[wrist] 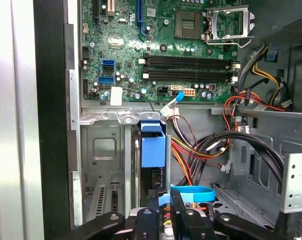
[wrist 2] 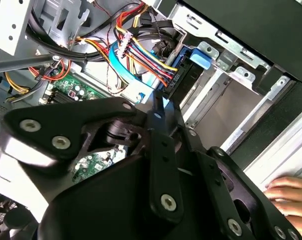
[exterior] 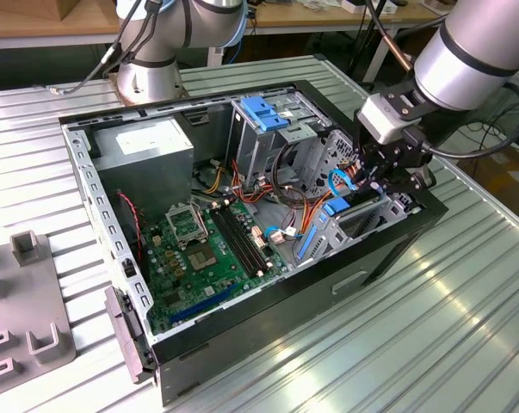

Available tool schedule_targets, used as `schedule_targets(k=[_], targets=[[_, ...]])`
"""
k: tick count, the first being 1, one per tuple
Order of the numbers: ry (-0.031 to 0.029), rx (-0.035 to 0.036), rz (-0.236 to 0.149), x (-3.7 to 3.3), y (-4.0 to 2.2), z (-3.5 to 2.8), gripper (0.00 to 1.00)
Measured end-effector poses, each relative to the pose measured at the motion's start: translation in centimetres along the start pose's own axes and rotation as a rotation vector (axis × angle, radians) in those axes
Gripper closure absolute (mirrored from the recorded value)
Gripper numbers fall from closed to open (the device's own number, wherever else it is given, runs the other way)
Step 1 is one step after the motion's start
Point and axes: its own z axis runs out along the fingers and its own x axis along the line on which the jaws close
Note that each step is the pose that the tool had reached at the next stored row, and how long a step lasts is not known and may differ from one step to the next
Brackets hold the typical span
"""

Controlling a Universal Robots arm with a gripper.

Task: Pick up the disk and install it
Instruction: 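Insert the second disk wire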

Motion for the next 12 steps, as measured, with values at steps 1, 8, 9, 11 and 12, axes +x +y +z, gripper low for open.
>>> schedule_targets(k=[1,8,9,11,12], targets=[[0.0001,0.0000,0.000,0.00,0.00,0.00,0.84],[0.0000,0.0000,0.000,-0.04,0.00,0.01,0.90],[0.0000,0.0000,0.000,-0.06,0.00,0.01,0.90],[0.0000,0.0000,0.000,-0.08,0.00,0.01,0.90],[0.0000,0.0000,0.000,-0.08,0.00,0.01,0.90]])
